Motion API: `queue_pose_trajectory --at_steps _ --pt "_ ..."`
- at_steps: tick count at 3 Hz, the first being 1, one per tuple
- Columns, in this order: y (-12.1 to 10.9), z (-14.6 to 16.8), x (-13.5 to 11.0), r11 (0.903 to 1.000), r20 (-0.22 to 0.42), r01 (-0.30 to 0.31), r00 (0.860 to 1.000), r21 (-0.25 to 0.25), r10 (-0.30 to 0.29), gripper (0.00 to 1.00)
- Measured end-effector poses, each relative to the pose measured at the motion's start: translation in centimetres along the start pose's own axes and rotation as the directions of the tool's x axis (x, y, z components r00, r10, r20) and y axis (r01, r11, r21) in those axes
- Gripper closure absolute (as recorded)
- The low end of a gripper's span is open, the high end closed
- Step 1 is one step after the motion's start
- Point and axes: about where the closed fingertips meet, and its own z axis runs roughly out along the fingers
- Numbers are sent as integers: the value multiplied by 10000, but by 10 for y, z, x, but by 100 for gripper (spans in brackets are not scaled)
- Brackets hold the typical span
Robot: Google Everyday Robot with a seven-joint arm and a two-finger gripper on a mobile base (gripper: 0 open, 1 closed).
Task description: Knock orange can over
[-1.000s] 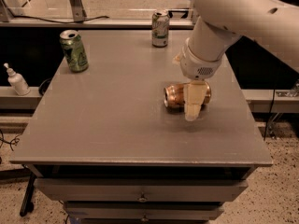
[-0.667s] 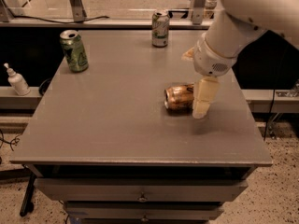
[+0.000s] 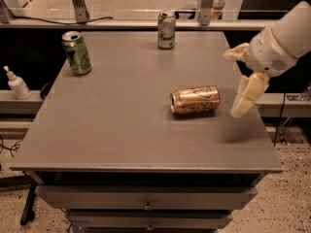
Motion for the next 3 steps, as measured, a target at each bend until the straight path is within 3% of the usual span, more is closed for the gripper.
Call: queue_pose_trajectory --at_steps 1,2,3 --pt "3 -37 17 9977 873 -684 9939 9 681 0" --pt "11 -70 9 9963 1348 -865 9871 -16 859 0" --pt "11 -73 5 9966 1419 -820 9865 -33 816 0"
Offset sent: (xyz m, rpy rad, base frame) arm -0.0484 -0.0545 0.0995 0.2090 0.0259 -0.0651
